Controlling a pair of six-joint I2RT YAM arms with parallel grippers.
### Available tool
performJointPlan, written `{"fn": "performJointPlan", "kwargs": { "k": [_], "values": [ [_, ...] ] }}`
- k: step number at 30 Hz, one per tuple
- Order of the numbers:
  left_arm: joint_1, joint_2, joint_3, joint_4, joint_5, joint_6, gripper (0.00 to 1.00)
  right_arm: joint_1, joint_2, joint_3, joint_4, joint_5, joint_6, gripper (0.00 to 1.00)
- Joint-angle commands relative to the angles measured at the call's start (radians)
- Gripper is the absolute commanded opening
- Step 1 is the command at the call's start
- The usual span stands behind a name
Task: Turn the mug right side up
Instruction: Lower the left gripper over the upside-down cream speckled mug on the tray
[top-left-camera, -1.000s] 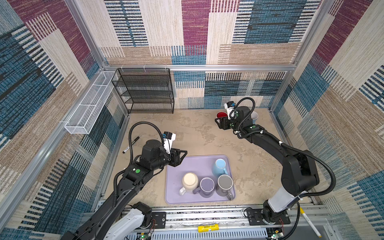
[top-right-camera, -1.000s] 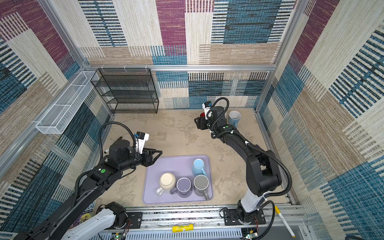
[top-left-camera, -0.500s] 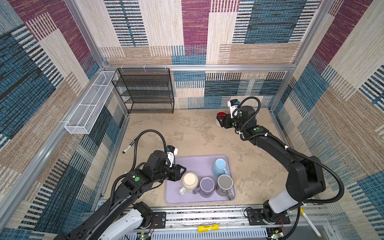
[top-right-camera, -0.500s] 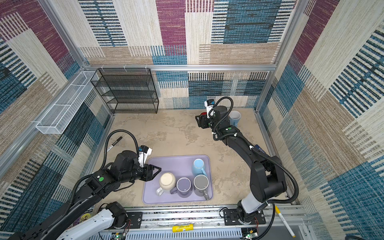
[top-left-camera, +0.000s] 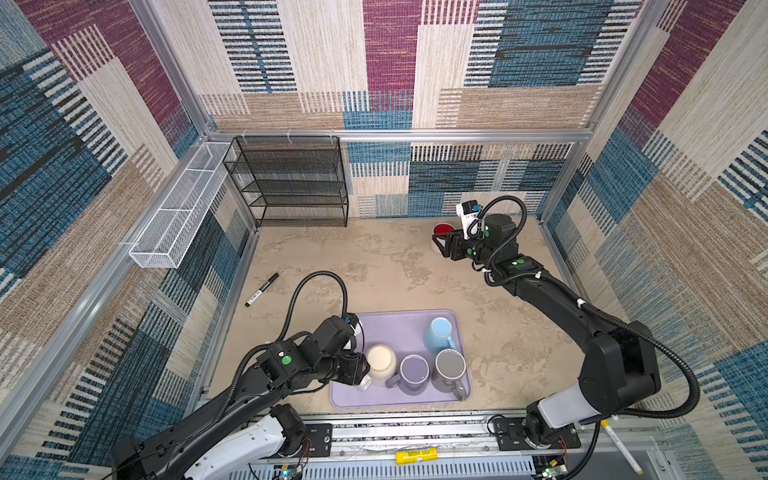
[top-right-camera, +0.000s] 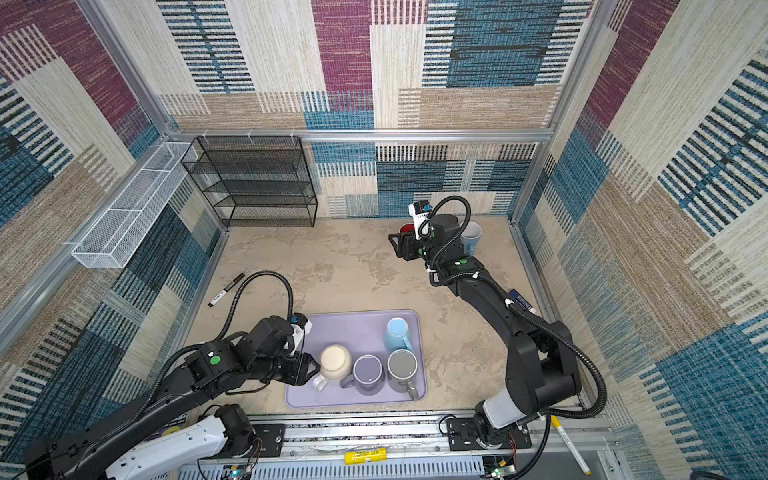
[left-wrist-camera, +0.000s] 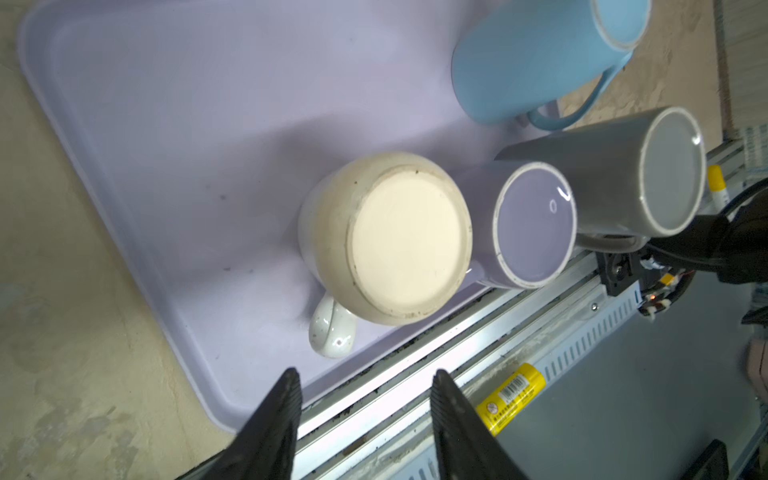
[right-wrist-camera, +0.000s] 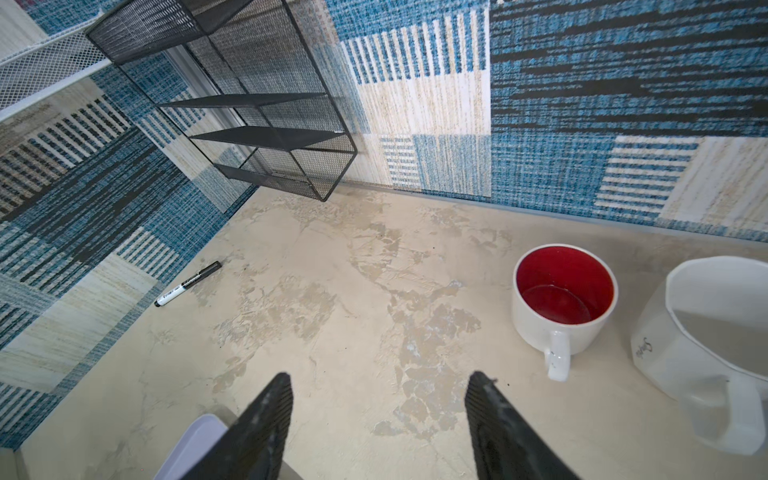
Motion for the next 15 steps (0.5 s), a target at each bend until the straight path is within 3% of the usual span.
{"fn": "performJointPlan", "kwargs": {
  "k": [1,9,15],
  "values": [
    [-0.038,0.051,0.019,-0.040,-0.049,0.022,0.52,0.001,-0.010,-0.011,0.050,-0.032,-0.014,0.68],
    [-0.119,0.212,0.069,-0.045,-0.137,0.056,0.50,0.001,-0.016,-0.012,0.038,-0.027,-0.023,0.69],
    [-0.145,0.255,0.072,-0.045,-0.159,0.051,0.48,0.001,-0.017,-0.013,0.028,-0.025,-0.030,0.69]
  ]
}}
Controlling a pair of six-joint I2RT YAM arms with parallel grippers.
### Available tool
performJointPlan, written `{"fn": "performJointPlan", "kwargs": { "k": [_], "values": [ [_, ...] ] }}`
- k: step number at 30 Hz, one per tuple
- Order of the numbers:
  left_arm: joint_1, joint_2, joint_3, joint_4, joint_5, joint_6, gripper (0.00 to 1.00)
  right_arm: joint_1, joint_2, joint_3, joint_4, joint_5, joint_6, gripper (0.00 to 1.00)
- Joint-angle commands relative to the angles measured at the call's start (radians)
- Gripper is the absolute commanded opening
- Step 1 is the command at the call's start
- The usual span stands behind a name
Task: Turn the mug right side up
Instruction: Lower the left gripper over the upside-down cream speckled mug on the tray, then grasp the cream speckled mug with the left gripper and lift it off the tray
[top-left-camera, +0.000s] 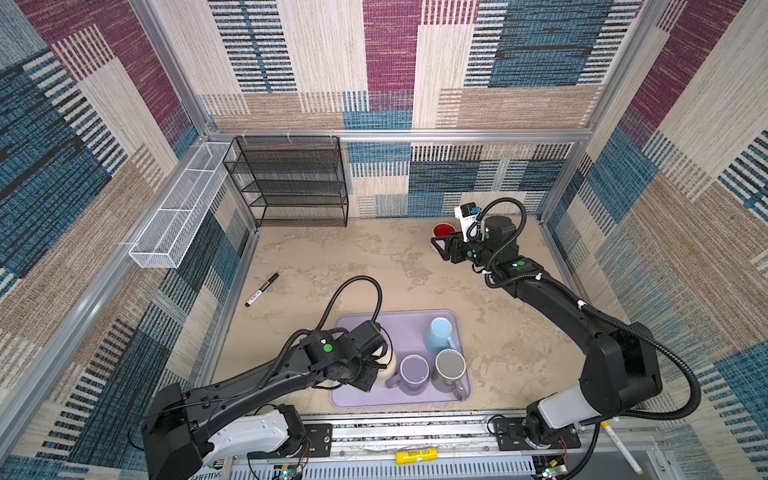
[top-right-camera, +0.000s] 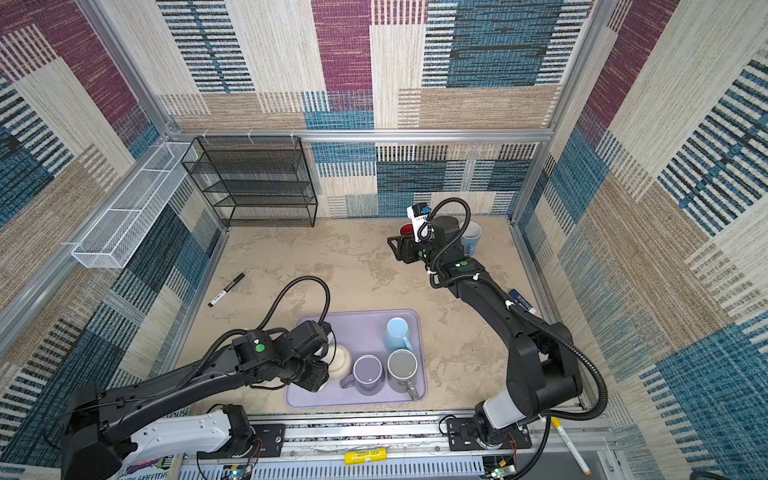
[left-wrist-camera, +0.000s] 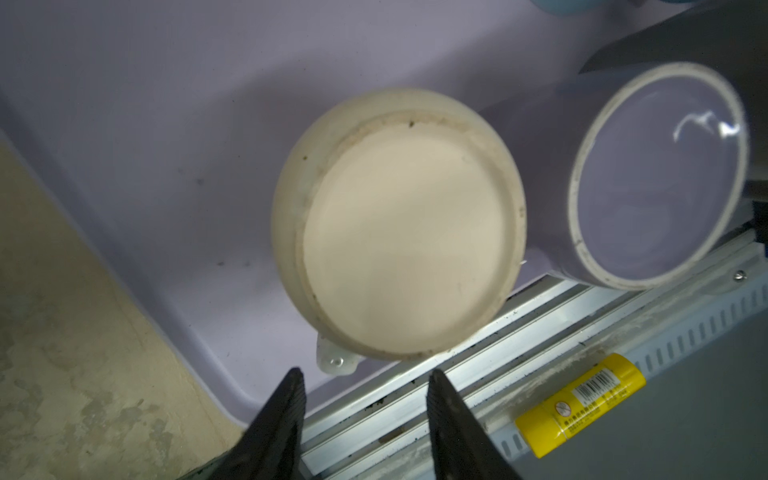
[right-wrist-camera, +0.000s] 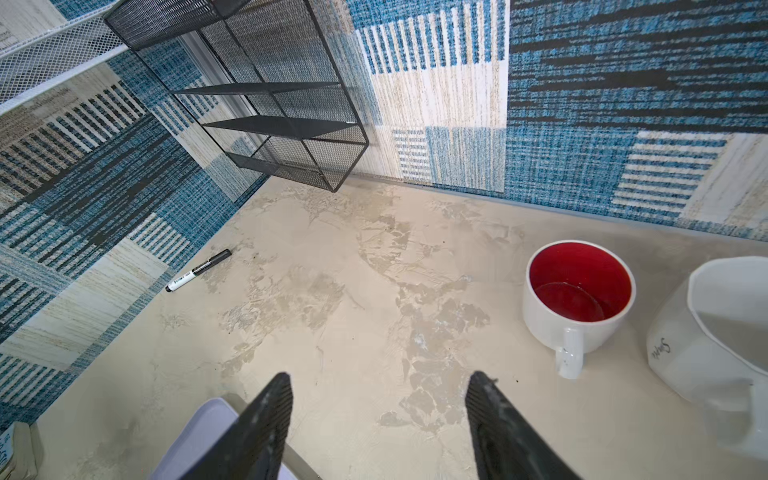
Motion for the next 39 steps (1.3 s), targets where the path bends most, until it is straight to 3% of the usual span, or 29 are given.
{"fn": "performJointPlan", "kwargs": {
  "k": [1,39],
  "values": [
    [-0.011,0.009,0.003,-0.018,-0.033,0.021,0.48,0.001,-0.008,-0.002,0.025,-0.001,-0.012,0.69],
    [-0.049,0.096,-0.087,0.110,-0.083,-0.010,0.33,0.001,-0.033,-0.032,0.034,-0.009,-0.011,0.69]
  ]
}}
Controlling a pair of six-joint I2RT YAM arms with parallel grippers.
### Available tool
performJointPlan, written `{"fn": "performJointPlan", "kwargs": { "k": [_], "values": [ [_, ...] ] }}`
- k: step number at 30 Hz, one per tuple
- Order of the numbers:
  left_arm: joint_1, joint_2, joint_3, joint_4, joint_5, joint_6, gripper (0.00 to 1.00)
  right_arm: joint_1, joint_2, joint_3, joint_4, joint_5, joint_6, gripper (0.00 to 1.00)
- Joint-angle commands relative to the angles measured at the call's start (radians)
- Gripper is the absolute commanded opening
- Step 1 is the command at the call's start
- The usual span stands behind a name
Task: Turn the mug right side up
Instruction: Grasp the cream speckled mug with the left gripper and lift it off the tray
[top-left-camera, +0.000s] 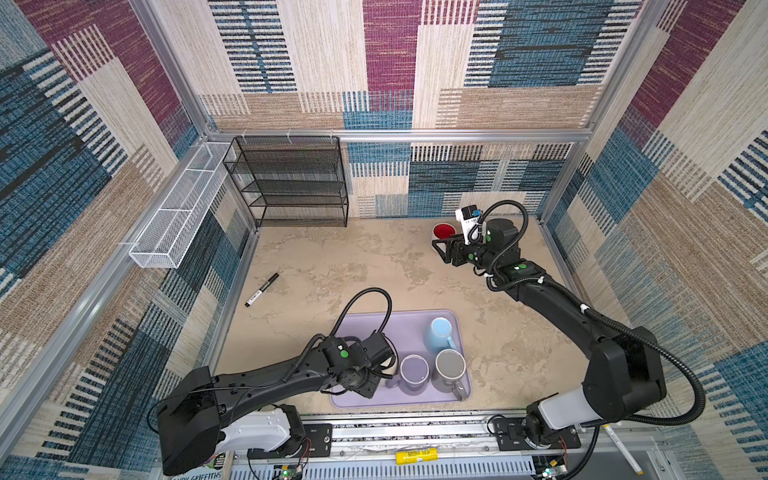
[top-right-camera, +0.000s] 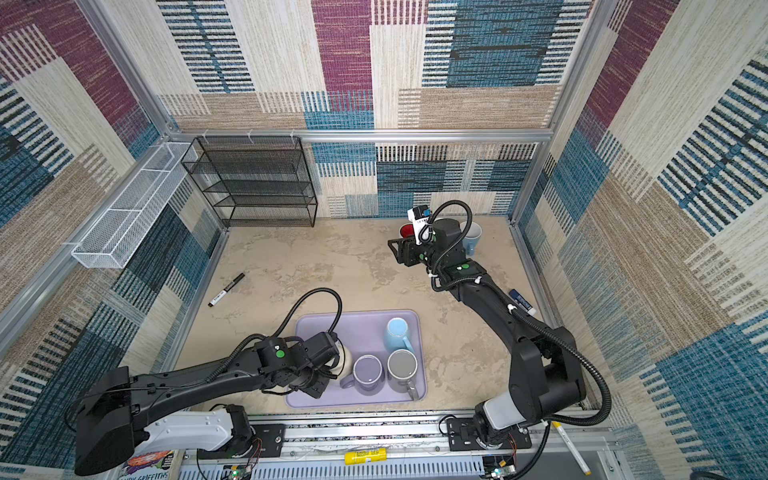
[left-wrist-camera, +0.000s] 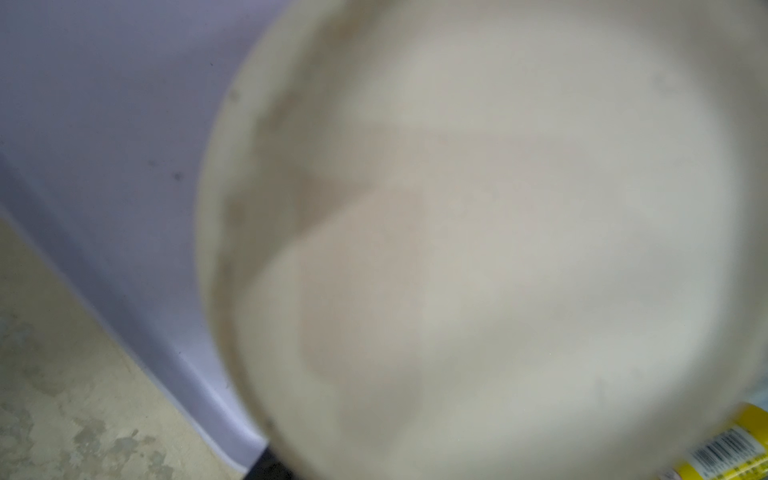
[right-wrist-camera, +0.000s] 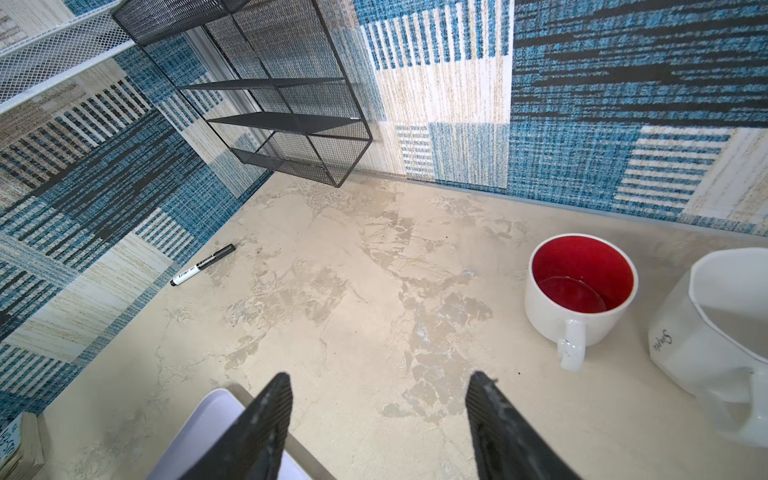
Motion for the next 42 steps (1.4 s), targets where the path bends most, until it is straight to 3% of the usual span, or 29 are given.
{"fn": "performJointPlan", "kwargs": {
  "k": [1,21,33,42],
  "values": [
    [0.000,0.004,0.001,0.015,-0.024,-0.007,0.32,0.001,-0.006,0.000,0.032,-0.001,-0.006,0.69],
    [-0.001,0.037,0.008,0.017,-0.056,-0.012,0.21,0.001,-0.010,-0.002,0.029,0.001,-0.011,0.69],
    [0.000,0.034,0.003,0.071,-0.084,-0.010,0.00,0.001,-0.011,-0.018,0.040,0.006,-0.013,0.68],
    [0.050,0.018,0.007,0.182,-0.136,0.034,0.00,0.001,-0.009,-0.055,0.068,-0.012,0.003,0.68]
  ]
}}
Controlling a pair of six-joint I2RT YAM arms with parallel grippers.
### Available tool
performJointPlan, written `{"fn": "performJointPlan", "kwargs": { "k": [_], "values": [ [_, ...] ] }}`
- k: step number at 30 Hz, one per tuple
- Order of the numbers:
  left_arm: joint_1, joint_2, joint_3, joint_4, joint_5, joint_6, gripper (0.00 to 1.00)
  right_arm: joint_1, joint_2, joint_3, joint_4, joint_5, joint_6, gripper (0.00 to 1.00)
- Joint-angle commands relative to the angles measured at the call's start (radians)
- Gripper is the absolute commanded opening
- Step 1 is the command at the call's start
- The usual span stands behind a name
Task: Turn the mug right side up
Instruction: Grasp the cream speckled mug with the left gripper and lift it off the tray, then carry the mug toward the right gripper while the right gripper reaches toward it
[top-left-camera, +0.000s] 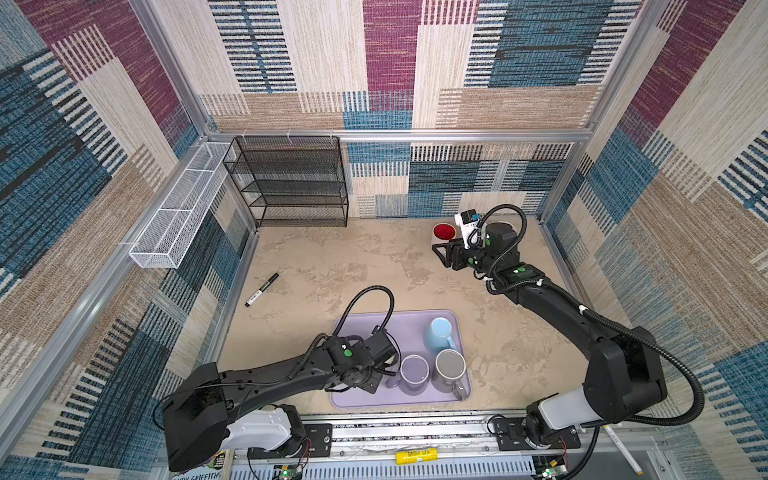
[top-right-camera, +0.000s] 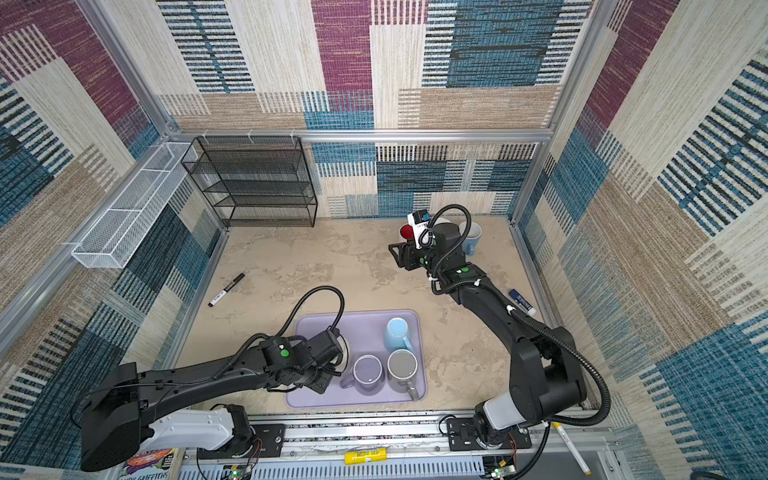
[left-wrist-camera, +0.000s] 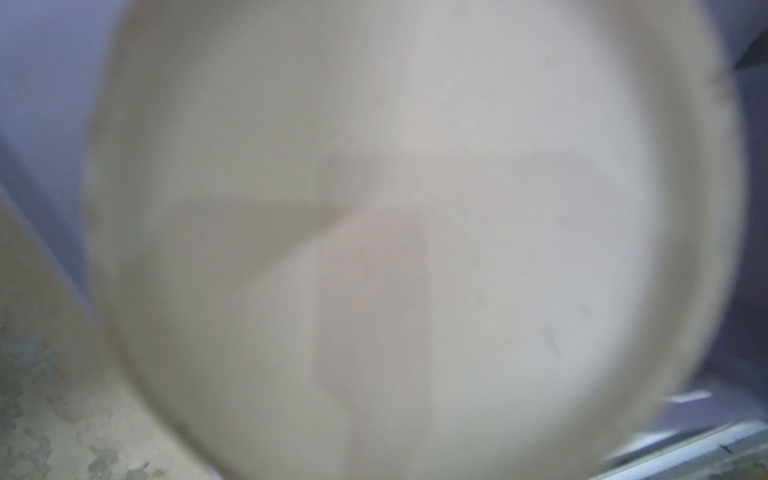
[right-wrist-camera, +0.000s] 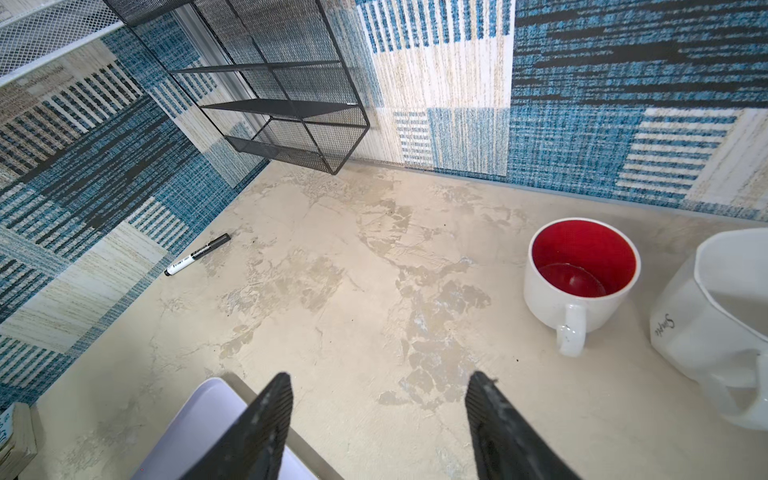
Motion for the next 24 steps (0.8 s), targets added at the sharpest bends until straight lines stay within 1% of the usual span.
{"fn": "performJointPlan", "kwargs": {
  "k": [1,4,10,14,24],
  "values": [
    [0.046,-0.013,0.010,0.117,-0.041,0.045,0.00,0.001,-0.005,-0.009,0.051,-0.015,0.016,0.68],
    [0.097,-0.018,0.019,0.163,-0.003,0.083,0.00,0.001,-0.014,-0.019,0.061,-0.025,0.024,0.68],
    [0.162,-0.049,0.045,0.173,0.015,0.131,0.00,0.001,-0.036,-0.040,0.069,-0.050,0.024,0.68],
    [0.204,-0.099,0.027,0.217,0.060,0.140,0.00,0.001,-0.051,-0.070,0.105,-0.100,0.030,0.68],
    [0.278,-0.235,-0.029,0.345,0.187,0.147,0.00,0.001,-0.052,-0.092,0.135,-0.147,0.049,0.68]
  ]
}}
